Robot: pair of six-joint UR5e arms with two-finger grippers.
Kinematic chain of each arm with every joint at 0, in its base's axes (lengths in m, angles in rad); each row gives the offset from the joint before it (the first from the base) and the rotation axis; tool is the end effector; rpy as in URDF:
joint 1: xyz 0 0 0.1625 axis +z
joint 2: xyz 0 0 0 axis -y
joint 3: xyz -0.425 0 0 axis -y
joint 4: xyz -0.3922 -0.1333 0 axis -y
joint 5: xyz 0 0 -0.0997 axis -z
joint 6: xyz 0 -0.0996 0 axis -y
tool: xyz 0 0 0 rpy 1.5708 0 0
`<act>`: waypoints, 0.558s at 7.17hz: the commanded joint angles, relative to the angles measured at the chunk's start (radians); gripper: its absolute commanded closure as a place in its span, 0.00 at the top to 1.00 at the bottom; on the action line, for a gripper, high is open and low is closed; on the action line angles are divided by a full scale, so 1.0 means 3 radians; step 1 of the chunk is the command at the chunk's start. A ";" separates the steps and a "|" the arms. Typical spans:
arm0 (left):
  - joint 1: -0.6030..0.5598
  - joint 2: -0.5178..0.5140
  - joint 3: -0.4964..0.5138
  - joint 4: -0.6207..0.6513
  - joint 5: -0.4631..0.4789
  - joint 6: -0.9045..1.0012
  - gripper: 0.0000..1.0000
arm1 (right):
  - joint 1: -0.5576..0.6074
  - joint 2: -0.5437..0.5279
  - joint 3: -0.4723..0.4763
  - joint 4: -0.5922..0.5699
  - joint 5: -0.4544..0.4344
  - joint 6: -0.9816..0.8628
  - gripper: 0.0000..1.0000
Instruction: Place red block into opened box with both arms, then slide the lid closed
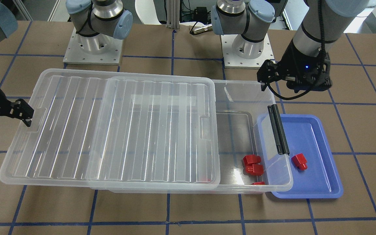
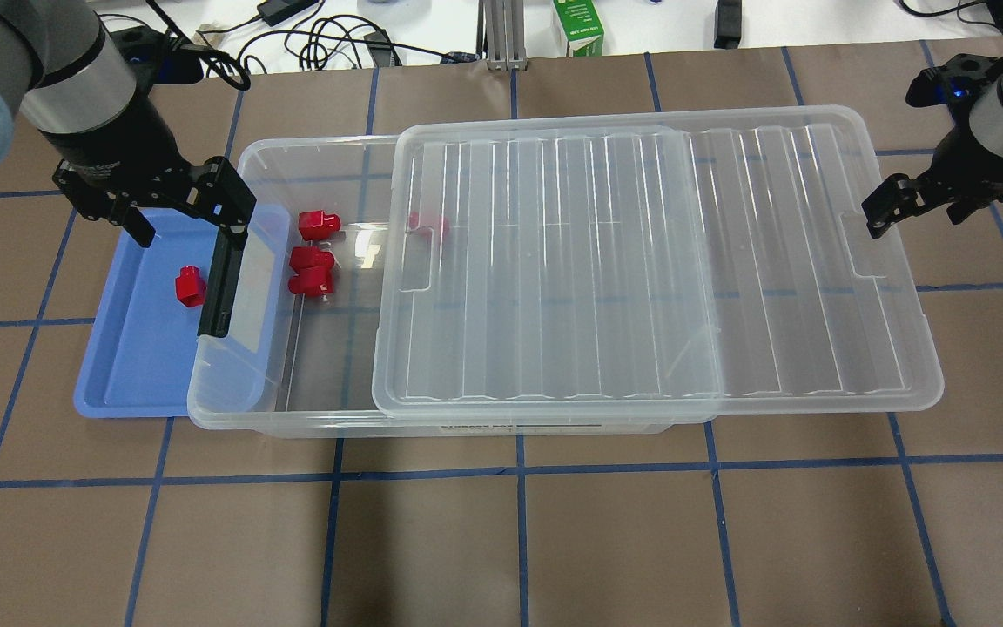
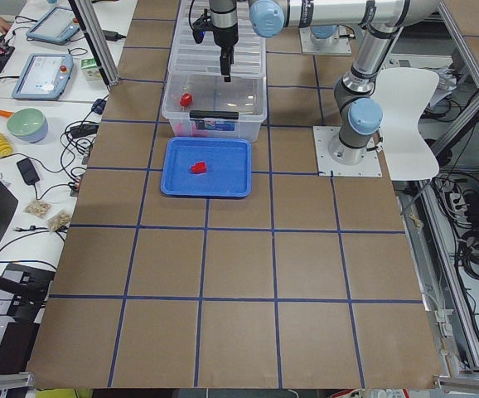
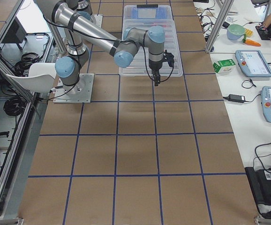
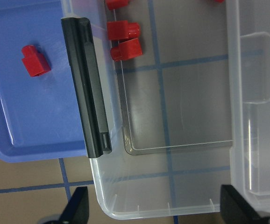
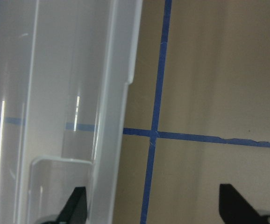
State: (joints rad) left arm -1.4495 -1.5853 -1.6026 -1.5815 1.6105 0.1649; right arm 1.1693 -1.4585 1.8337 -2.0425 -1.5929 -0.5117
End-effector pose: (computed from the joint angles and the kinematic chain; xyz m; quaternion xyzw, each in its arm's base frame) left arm -0.0689 -0.5038 0.4643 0.0224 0.9991 0.0310 0.0156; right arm -0.0831 -0.5311 0.3516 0.0545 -0.9973 0.0384 0.0312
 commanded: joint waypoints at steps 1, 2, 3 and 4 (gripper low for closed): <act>0.0417 -0.0150 -0.0001 0.0321 0.0001 -0.0013 1.00 | -0.0119 -0.0006 -0.0007 -0.0002 -0.0003 -0.0073 1.00; 0.0692 -0.0237 -0.0001 0.0413 -0.0025 0.0013 1.00 | -0.0129 -0.0001 -0.0002 -0.0008 -0.0003 -0.0079 1.00; 0.0857 -0.0344 -0.0006 0.0500 -0.0035 -0.0002 1.00 | -0.0139 -0.0001 -0.0007 -0.0013 -0.0008 -0.0079 1.00; 0.0864 -0.0487 -0.0011 0.0612 -0.0035 -0.0048 1.00 | -0.0139 -0.0006 -0.0012 -0.0023 -0.0033 -0.0074 1.00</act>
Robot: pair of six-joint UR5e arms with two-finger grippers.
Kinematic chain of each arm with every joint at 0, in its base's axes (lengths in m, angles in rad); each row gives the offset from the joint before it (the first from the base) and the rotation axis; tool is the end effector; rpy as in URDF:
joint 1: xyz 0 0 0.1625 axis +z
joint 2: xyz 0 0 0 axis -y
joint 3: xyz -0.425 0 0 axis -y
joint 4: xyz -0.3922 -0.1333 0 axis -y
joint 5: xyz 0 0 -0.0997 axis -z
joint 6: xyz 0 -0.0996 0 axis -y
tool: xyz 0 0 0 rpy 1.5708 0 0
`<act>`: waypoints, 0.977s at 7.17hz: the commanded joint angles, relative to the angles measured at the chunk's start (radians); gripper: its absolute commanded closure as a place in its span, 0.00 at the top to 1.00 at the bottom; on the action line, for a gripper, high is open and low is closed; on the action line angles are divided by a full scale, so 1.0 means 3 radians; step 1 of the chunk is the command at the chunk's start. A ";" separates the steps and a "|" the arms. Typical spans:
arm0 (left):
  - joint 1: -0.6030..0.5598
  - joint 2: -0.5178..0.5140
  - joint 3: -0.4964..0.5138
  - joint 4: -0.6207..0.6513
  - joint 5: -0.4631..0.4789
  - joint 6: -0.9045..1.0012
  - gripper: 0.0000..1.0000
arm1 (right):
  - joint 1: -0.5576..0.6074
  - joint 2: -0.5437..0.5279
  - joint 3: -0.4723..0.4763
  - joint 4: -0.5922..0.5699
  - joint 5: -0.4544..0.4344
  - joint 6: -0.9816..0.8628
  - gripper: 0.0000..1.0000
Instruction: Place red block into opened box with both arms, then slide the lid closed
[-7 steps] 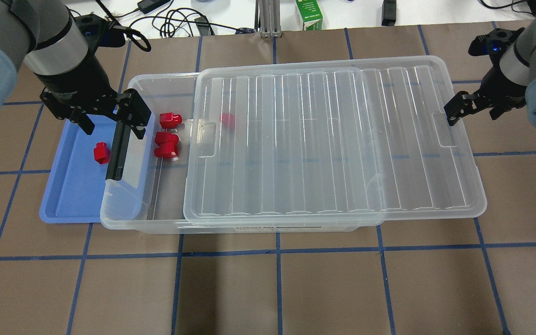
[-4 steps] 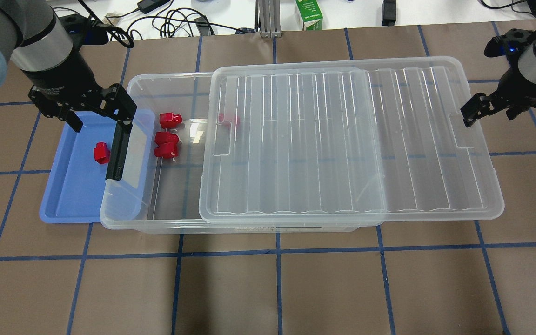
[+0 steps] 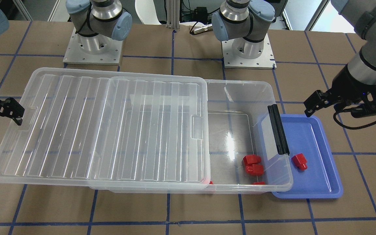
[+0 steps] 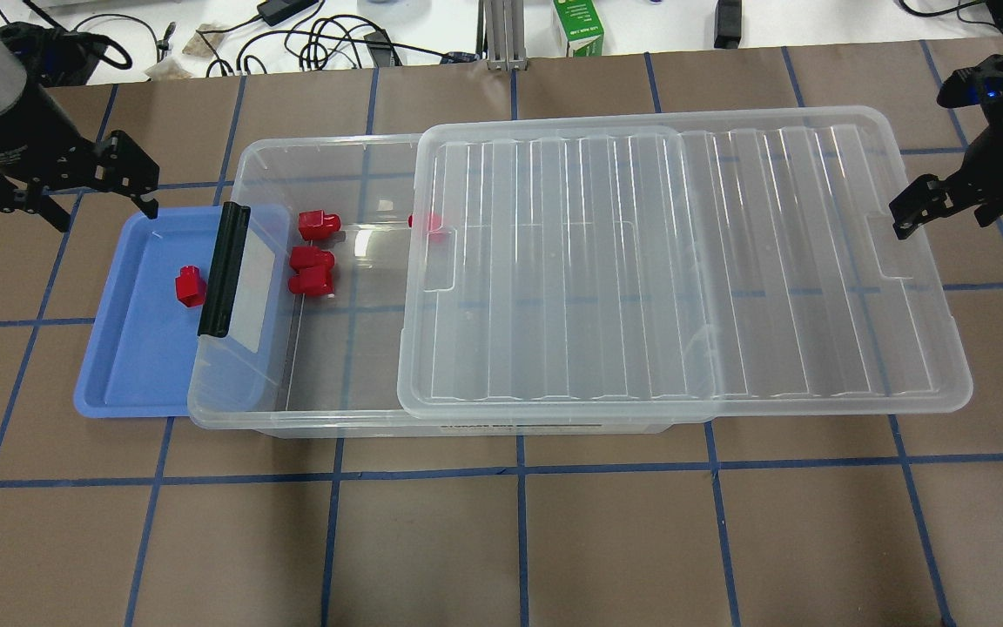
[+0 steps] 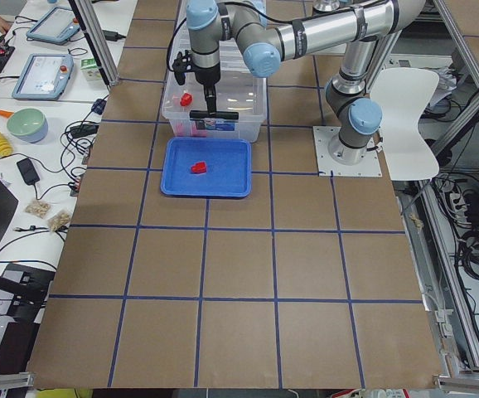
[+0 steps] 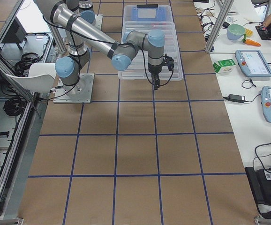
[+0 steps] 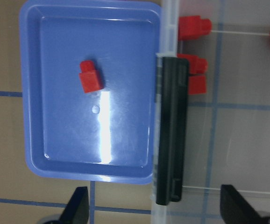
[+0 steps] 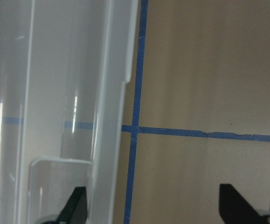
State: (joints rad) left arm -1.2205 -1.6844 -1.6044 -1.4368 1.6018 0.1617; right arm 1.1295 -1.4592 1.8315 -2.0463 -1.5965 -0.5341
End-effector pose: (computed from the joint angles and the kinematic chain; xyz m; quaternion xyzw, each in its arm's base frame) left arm 0.0611 -0.5467 0.4264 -0.0940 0.9954 0.0103 0.0133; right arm -0.1048 -0.5279 0.3534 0.0457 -0.9975 0.0395 0.0355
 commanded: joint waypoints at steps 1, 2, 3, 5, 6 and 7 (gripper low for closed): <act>0.0101 -0.0300 -0.0082 0.0334 -0.0006 -0.0043 1.00 | -0.0007 -0.0004 -0.0015 -0.0010 -0.0016 0.0011 1.00; 0.0101 -0.0367 -0.0234 0.0563 -0.0006 -0.0043 1.00 | -0.0007 -0.0039 -0.0030 0.0000 -0.0011 0.0021 1.00; 0.0101 -0.0434 -0.0352 0.0799 -0.0006 -0.0008 1.00 | 0.0003 -0.0095 -0.0061 0.0025 0.0024 0.0052 1.00; 0.0106 -0.0653 -0.0430 0.1051 -0.0006 0.0003 1.00 | 0.0019 -0.0309 -0.0539 0.0798 0.0030 0.0057 1.00; 0.0106 -0.0821 -0.0430 0.1143 -0.0006 0.0003 1.00 | 0.0019 -0.0467 -0.0765 0.1324 0.0055 0.0072 1.00; 0.0111 -0.0980 -0.0435 0.1356 0.0004 0.0003 1.00 | 0.0024 -0.0616 -0.0848 0.1496 0.0060 0.0077 1.00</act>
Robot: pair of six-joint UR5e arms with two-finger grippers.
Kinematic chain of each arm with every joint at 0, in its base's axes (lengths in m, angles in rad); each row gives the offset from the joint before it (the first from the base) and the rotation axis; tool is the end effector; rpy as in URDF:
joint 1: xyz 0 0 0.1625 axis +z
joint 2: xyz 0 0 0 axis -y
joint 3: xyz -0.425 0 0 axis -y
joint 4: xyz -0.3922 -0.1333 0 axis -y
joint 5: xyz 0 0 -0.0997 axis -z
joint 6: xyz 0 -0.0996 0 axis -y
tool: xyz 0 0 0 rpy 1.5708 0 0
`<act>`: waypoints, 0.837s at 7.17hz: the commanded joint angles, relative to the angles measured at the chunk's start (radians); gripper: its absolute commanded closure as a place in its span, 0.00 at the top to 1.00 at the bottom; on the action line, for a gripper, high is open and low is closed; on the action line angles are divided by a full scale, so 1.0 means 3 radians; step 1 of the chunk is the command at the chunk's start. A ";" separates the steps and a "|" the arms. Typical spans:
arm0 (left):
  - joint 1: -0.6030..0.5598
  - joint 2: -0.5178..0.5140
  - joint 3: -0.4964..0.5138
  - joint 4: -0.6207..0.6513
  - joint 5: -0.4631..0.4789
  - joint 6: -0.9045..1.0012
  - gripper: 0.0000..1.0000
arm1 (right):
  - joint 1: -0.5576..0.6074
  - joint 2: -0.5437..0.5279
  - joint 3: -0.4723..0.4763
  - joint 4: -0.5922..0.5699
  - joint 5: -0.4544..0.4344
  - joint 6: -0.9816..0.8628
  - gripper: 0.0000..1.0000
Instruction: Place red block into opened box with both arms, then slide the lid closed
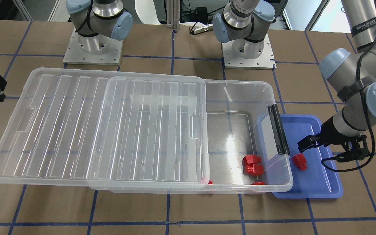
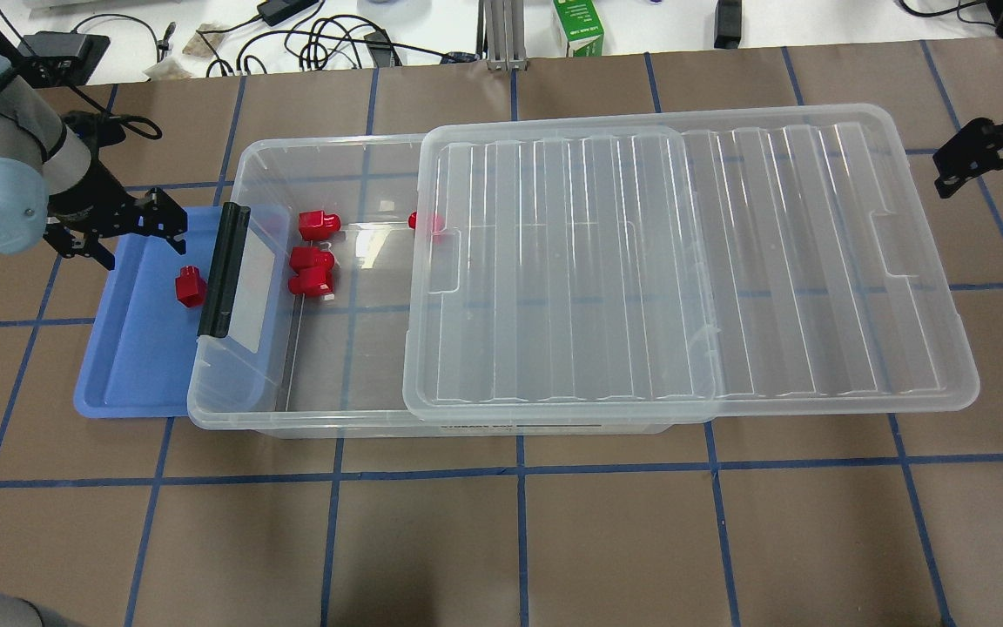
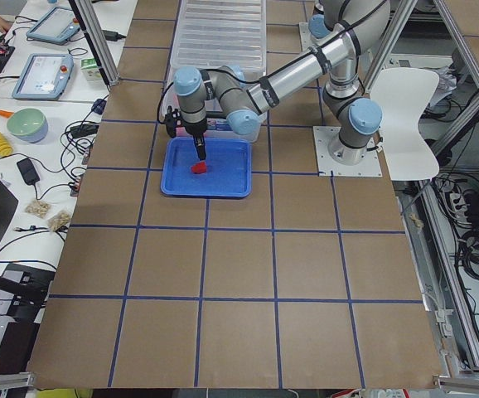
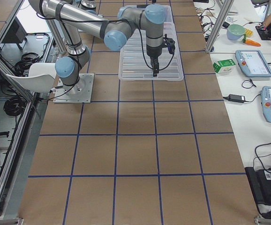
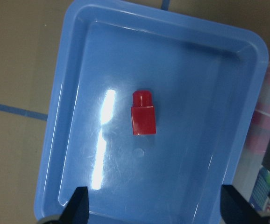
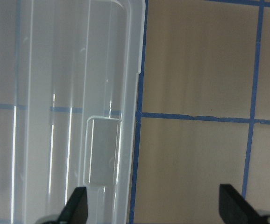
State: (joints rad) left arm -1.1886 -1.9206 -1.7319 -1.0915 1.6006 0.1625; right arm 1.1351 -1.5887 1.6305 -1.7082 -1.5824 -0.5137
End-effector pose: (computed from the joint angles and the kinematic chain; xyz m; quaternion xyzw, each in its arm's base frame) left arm 0.0970 -0.5907 0.2673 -0.1094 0.9938 0.0192 0.0101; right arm -0.0883 -0.5027 0.4814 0.0387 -0.9981 0.0399 0.0270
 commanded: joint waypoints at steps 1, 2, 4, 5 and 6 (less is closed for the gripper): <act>0.0020 -0.0296 -0.0010 0.0223 0.0008 0.0000 1.00 | 0.0020 -0.0302 -0.0199 0.0407 0.0034 0.0010 1.00; 0.0020 -0.0378 -0.0005 0.0268 0.0013 -0.0010 1.00 | 0.0020 -0.0288 -0.0174 0.0407 0.0039 0.0015 1.00; 0.0020 -0.0541 0.0005 0.0452 0.0008 0.0005 0.91 | 0.0279 -0.0217 -0.0199 0.0371 0.0273 0.0304 1.00; 0.0020 -0.0567 0.0000 0.0468 0.0013 0.0016 0.66 | 0.0560 -0.0141 -0.0229 0.0351 0.0259 0.0671 1.00; 0.0015 -0.0568 -0.0010 0.0458 0.0003 0.0011 0.39 | 0.0831 -0.0049 -0.0250 0.0341 0.0244 0.1064 1.00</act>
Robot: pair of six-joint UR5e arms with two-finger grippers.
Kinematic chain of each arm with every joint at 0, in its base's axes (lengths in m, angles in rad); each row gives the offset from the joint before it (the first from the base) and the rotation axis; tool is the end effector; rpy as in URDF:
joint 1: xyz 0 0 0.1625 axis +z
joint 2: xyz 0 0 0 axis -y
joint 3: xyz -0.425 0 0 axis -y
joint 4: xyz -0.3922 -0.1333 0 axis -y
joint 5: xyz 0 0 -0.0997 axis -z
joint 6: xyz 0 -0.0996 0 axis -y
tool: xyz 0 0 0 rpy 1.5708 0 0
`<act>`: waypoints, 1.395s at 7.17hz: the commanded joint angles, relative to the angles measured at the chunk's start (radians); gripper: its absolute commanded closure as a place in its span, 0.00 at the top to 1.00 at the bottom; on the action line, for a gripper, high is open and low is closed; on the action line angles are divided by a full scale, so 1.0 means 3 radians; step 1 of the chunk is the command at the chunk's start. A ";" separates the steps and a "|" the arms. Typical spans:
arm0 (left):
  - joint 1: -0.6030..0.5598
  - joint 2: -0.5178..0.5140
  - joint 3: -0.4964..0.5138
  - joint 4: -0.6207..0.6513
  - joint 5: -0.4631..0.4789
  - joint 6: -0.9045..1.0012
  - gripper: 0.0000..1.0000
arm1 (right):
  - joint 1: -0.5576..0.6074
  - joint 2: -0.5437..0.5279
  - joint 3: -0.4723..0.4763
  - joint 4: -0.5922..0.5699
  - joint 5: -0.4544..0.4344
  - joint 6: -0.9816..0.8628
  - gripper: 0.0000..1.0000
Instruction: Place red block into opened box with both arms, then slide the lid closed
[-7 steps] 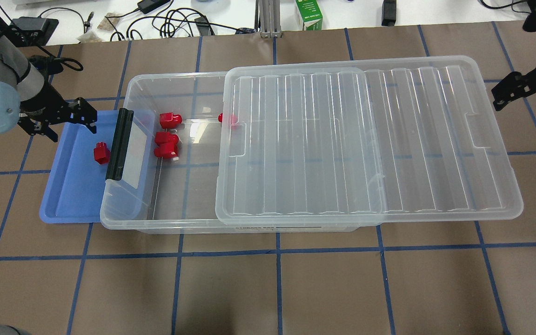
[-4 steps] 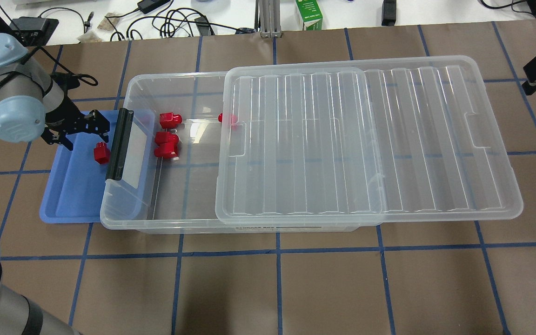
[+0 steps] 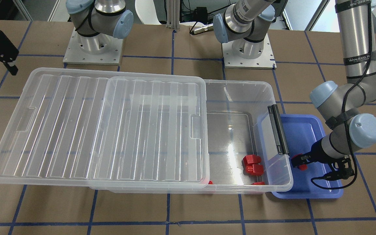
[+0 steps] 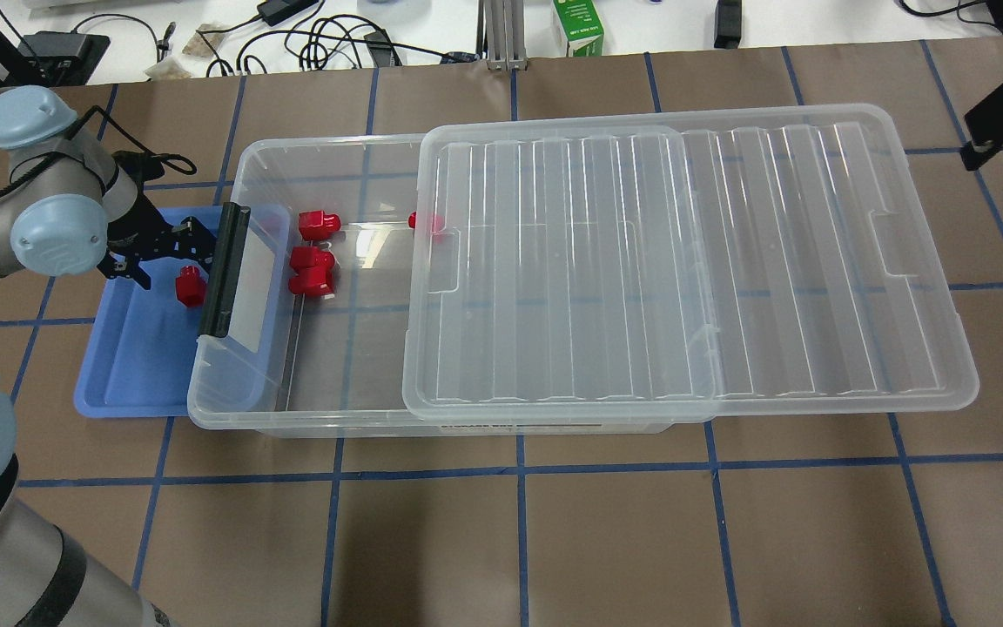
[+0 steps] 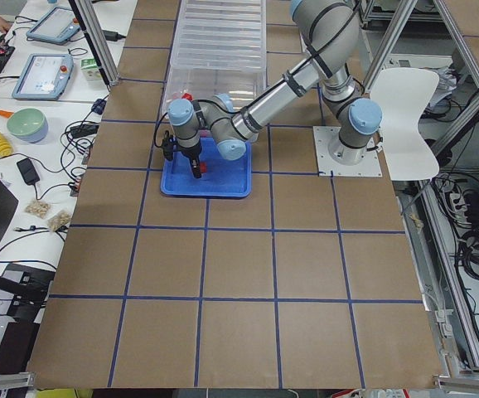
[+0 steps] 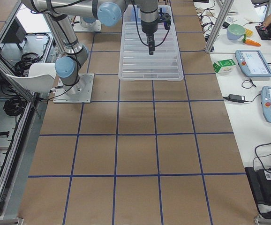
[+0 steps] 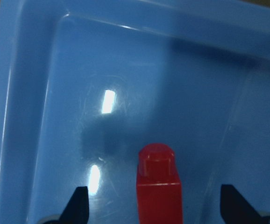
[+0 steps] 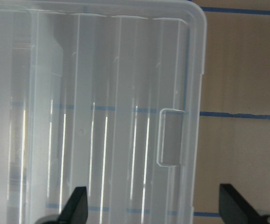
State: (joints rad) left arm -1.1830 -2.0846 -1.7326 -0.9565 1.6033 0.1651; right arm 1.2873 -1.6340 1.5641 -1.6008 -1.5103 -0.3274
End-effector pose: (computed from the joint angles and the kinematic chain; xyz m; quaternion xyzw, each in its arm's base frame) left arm 0.1096 -0.6124 0.1819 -0.1106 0.9933 0.0339 0.0073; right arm 0.0013 -0.4936 0.5251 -0.0234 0.9980 -0.0567 0.0138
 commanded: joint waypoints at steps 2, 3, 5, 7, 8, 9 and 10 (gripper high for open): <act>-0.0004 -0.0011 0.0002 -0.0002 0.0004 0.0002 0.00 | 0.0729 0.0154 -0.0029 -0.0007 -0.0129 0.1139 1.00; -0.0014 0.0060 0.0043 -0.0028 -0.0001 0.0007 0.00 | 0.0781 0.0170 -0.0029 -0.0012 -0.0130 0.1284 1.00; -0.0055 0.0188 0.0297 -0.0296 0.0025 0.0017 0.00 | 0.0781 0.0160 -0.0044 -0.0012 -0.0125 0.1373 1.00; -0.0121 0.0402 0.0910 -0.1148 0.0004 0.0073 0.00 | 0.0776 0.0144 -0.0049 -0.0007 -0.0135 0.1367 1.00; -0.0203 0.0515 0.1085 -0.1436 0.0014 0.0159 0.00 | 0.0761 0.0144 -0.0054 -0.0012 -0.0130 0.1373 1.00; -0.0305 0.0627 0.1122 -0.1520 0.0025 0.0155 0.00 | 0.0741 0.0149 -0.0100 -0.0007 -0.0135 0.1368 1.00; -0.0442 0.0725 0.1122 -0.1572 0.0004 0.0155 0.00 | 0.0735 0.0149 -0.0176 -0.0007 -0.0145 0.1367 1.00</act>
State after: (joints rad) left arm -1.2720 -1.9051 -1.4102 -1.3917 1.6080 0.2086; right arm 1.5115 -1.5897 1.5328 -1.6034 -1.5513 0.0832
